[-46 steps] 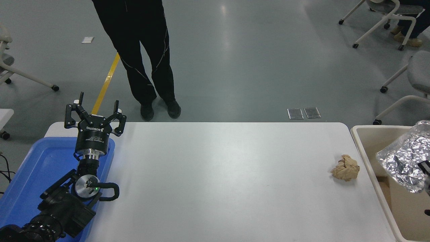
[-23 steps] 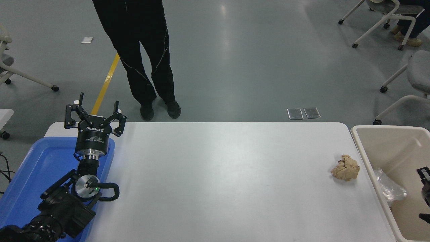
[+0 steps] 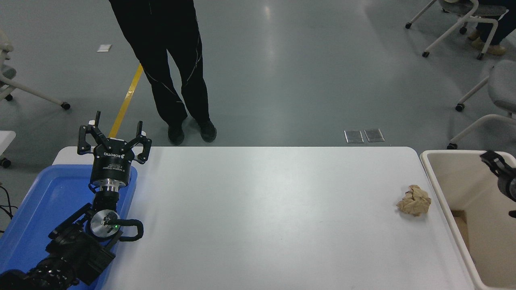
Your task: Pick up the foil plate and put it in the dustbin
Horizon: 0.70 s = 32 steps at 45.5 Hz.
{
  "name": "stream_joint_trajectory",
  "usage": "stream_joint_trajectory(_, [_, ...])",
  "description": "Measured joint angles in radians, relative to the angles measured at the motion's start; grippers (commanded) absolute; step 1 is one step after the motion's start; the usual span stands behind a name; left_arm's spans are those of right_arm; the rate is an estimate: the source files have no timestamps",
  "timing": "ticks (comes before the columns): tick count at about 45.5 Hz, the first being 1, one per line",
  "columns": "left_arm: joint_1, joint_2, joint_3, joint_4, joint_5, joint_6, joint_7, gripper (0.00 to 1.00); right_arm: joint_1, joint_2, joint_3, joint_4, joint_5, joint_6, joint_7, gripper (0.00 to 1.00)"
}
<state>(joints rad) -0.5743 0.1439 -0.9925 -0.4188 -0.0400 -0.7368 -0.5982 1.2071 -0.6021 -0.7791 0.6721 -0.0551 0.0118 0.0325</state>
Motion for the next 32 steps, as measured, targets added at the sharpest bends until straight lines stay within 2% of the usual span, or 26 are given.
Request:
stream_joint_trajectory(19, [-0.001,0.000,0.000,0.000,0.000,-0.001,0.000,0.99,0.570,0.204,-0.337,0.563,-0.039,0.059,-0.001,1.00])
stream_joint_trajectory(32, [-0.001,0.000,0.000,0.000,0.000,-0.001,0.000,0.99,0.914,0.340,-0.389,0.882,-0.010,0.358,-0.001,1.00])
